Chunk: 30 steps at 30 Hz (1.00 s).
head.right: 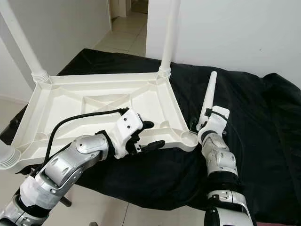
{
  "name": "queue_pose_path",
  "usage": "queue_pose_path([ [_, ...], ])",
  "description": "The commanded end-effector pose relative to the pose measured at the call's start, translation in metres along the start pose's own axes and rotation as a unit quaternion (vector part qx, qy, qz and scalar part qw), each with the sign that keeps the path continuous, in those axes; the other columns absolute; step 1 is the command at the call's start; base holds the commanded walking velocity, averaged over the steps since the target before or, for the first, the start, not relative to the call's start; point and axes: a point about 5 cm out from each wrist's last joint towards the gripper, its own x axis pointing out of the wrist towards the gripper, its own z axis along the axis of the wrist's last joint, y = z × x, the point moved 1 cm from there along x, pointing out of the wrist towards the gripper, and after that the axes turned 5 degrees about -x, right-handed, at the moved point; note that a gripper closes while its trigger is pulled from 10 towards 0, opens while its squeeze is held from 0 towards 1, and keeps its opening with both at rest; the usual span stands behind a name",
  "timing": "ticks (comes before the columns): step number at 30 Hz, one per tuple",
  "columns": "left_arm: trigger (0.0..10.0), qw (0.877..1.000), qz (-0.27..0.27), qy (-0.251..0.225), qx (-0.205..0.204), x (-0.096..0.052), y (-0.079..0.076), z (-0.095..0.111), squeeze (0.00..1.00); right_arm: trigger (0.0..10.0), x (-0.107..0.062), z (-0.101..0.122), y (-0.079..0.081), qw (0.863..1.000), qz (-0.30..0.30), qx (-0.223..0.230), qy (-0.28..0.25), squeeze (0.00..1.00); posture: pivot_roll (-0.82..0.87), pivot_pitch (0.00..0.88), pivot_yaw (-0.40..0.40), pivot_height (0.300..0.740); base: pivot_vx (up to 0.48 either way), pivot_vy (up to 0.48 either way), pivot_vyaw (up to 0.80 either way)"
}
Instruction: Building children table
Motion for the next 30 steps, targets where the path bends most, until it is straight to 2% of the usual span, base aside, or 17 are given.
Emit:
queue_pose_path([
  [1,10.0,0.999,-0.035,-0.003,0.012,0.000,-0.006,0.005,0.00,10.0,0.000,-0.018,0.006,0.999,0.008,0.011,0.048,0.00,-0.02,0.000,-0.055,0.740,0.000,0.000,0.00],
  [8,10.0,0.999,-0.034,-0.006,0.014,0.000,-0.005,0.006,0.00,10.0,0.000,-0.019,0.005,0.996,0.013,0.039,0.084,0.00,-0.02,0.000,-0.061,0.740,0.000,0.000,0.00],
  [9,10.0,0.999,-0.034,-0.007,0.015,0.001,-0.005,0.007,0.00,9.3,0.000,-0.019,0.004,0.994,0.016,0.045,0.093,0.00,-0.02,0.000,-0.061,0.740,0.000,0.000,0.00],
  [10,10.0,0.999,-0.034,-0.007,0.015,0.001,-0.005,0.007,0.00,9.3,0.000,-0.019,0.004,0.994,0.016,0.045,0.093,0.00,-0.02,0.000,-0.061,0.740,0.000,0.000,0.00],
  [11,10.0,0.999,-0.034,-0.008,0.016,0.001,-0.005,0.007,0.00,7.5,0.000,-0.018,0.002,0.993,0.017,0.048,0.103,0.00,-0.02,0.000,-0.062,0.740,0.000,0.000,0.00],
  [12,10.0,0.999,-0.034,-0.008,0.016,0.001,-0.005,0.007,0.00,7.5,0.000,-0.018,0.002,0.993,0.017,0.048,0.103,0.00,-0.02,0.000,-0.062,0.740,0.000,0.000,0.00],
  [13,10.0,0.999,-0.033,-0.009,0.016,0.001,-0.005,0.007,0.00,4.4,-0.001,-0.019,0.000,0.993,0.017,0.048,0.110,0.00,-0.03,0.000,-0.067,0.740,0.000,0.000,0.00],
  [15,10.0,0.999,-0.033,-0.009,0.016,0.001,-0.005,0.007,0.00,4.4,-0.001,-0.019,0.000,0.993,0.017,0.048,0.110,0.00,-0.03,0.000,-0.067,0.740,0.000,0.000,0.00],
  [16,10.0,0.999,-0.033,-0.009,0.016,0.001,-0.006,0.007,0.00,0.0,-0.001,-0.019,-0.002,0.992,0.016,0.048,0.112,0.00,-0.03,0.000,-0.068,0.740,0.000,0.000,0.00],
  [26,10.0,0.999,-0.031,-0.014,0.016,0.002,-0.005,0.009,0.00,0.0,0.000,-0.014,-0.006,0.995,0.011,0.036,0.097,0.00,-0.03,0.000,-0.071,0.740,0.000,0.000,0.00],
  [27,10.0,0.999,-0.030,-0.014,0.017,0.002,-0.004,0.009,0.00,0.0,-0.001,-0.007,-0.005,0.998,0.010,0.030,0.059,0.00,-0.02,0.000,-0.074,0.740,0.000,0.000,0.00],
  [28,10.0,0.999,-0.029,-0.015,0.014,0.001,-0.002,0.009,0.00,10.0,-0.002,0.003,-0.005,1.000,0.007,0.018,0.008,0.00,-0.02,0.000,-0.074,0.740,0.000,0.000,0.00],
  [29,10.0,0.999,-0.029,-0.015,0.014,0.001,-0.002,0.009,0.00,10.0,-0.002,0.003,-0.005,1.000,0.007,0.018,0.008,0.00,-0.02,0.000,-0.074,0.740,0.000,0.000,0.00],
  [30,10.0,0.999,-0.028,-0.016,0.013,0.000,-0.001,0.010,0.00,10.0,-0.004,0.010,-0.003,0.999,0.011,0.016,-0.027,0.00,-0.02,0.000,-0.074,0.740,0.000,0.000,0.00],
])
